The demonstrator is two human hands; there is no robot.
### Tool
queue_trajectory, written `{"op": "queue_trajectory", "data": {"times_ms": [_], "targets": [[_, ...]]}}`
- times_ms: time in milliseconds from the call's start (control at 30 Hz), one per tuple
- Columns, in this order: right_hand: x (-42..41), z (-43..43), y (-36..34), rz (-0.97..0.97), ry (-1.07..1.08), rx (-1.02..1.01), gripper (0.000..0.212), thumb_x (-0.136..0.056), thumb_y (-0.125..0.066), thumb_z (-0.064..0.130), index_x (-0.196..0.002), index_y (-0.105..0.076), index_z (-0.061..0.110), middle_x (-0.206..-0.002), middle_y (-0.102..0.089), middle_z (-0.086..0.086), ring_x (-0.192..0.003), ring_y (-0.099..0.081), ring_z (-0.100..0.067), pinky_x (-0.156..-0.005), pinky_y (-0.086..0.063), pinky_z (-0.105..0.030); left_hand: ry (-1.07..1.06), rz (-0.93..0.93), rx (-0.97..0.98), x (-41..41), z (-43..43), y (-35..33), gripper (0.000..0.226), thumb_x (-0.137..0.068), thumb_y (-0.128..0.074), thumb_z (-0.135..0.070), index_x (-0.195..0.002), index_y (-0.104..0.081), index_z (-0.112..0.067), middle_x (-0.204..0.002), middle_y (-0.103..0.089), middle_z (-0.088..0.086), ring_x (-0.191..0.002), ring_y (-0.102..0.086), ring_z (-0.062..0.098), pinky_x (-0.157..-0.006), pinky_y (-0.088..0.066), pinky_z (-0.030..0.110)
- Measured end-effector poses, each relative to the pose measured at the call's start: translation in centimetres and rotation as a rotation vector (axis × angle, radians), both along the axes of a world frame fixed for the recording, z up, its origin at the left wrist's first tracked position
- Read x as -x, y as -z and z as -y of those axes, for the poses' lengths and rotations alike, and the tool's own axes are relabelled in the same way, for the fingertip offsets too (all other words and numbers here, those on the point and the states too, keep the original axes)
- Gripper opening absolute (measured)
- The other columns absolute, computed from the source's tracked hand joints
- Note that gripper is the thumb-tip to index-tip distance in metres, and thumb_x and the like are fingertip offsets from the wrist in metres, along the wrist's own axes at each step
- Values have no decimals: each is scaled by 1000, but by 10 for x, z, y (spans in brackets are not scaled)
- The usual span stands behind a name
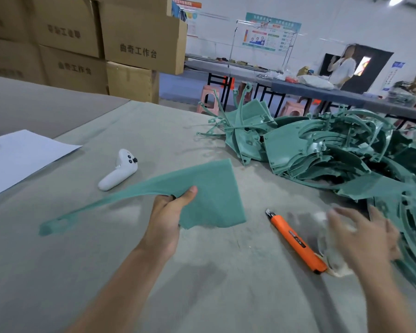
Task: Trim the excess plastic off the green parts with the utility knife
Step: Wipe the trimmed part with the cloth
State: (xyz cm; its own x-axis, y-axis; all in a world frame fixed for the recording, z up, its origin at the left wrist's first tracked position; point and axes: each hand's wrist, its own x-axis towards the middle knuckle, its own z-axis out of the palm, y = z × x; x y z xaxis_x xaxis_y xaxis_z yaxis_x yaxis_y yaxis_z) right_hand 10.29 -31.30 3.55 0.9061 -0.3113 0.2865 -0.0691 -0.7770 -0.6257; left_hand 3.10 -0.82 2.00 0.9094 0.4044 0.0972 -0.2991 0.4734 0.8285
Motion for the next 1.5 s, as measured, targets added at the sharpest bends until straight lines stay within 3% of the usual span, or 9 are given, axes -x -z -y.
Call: {"op": "queue_trajectory", "data": {"times_ms": [67, 200, 400, 533, 700, 867, 1133, 1300, 1500], "targets": [[10, -12, 15, 177, 2, 80, 19, -92, -66, 30, -105, -74, 19, -148, -44, -17, -141, -27, -35, -114, -22, -54, 33, 13, 2, 0, -1, 1, 26, -80, -65, -16, -106, -71, -14, -112, -72, 4, -105, -68, 20, -84, -55, 32], [35, -54, 28, 458, -297, -104, 23, -95, -57, 31, -76, -69, 26, -81, -71, 3, -83, -61, -16, -79, -41, -29, 134, 10, 24, 1, -3, 2, 24, -78, -70, -13, -102, -74, -10, -112, -72, 10, -102, -69, 24, -79, -57, 32], [57, -94, 38, 309, -757, -444, 13, -94, -59, 36, -97, -72, 37, -91, -74, 13, -84, -68, -8, -75, -49, -15, 173, -8, -78, 0, 5, 10, 27, -73, -72, -9, -99, -75, -4, -108, -72, 16, -98, -71, 28, -78, -56, 29], [57, -93, 46, 162, -811, -689, 6, -86, -69, 23, -89, -74, 25, -82, -73, -7, -78, -68, -22, -71, -54, -33, 175, -45, -130, -1, 6, 13, 30, -71, -74, -9, -101, -74, -1, -107, -72, 17, -97, -71, 29, -79, -57, 30], [58, -96, 45, 169, -699, -836, 8, -77, -72, 19, -78, -78, 24, -75, -74, -4, -69, -67, -10, -63, -50, -18, 178, -108, -194, -3, 8, 17, 37, -72, -74, -15, -107, -71, -2, -109, -72, 14, -102, -69, 30, -89, -54, 39], [53, -95, 55, 294, -526, -646, 21, -79, -78, 2, -82, -78, 23, -79, -76, 11, -74, -71, -7, -68, -55, -21, 150, -174, -185, -9, 11, 20, 27, -76, -71, -11, -101, -72, -1, -104, -74, 15, -97, -71, 31, -83, -57, 36], [53, -93, 57, 476, -456, -524, 12, -87, -66, 25, -77, -70, 28, -69, -68, 10, -64, -64, -10, -60, -48, -16, 49, -296, -268, -6, -17, 7, 9, -82, -70, -5, -87, -76, -3, -93, -75, 14, -83, -73, 28, -62, -58, 26], [56, -90, 62, 494, -501, -397, 13, -88, -68, 15, -75, -70, 16, -65, -64, 8, -60, -59, -9, -61, -41, -11, 66, -428, -496, 4, -49, -12, 22, -72, -77, 3, -58, -71, -14, -59, -71, -6, -49, -66, 3, -43, -47, 12], [54, -90, 68, 458, -481, -374, 16, -84, -72, 3, -73, -69, 14, -62, -62, 7, -58, -55, -11, -60, -43, -18, 54, -546, -621, 43, -84, -12, 9, -71, -81, -6, -76, -79, -13, -81, -76, 10, -76, -72, 26, -77, -55, 34]]}}
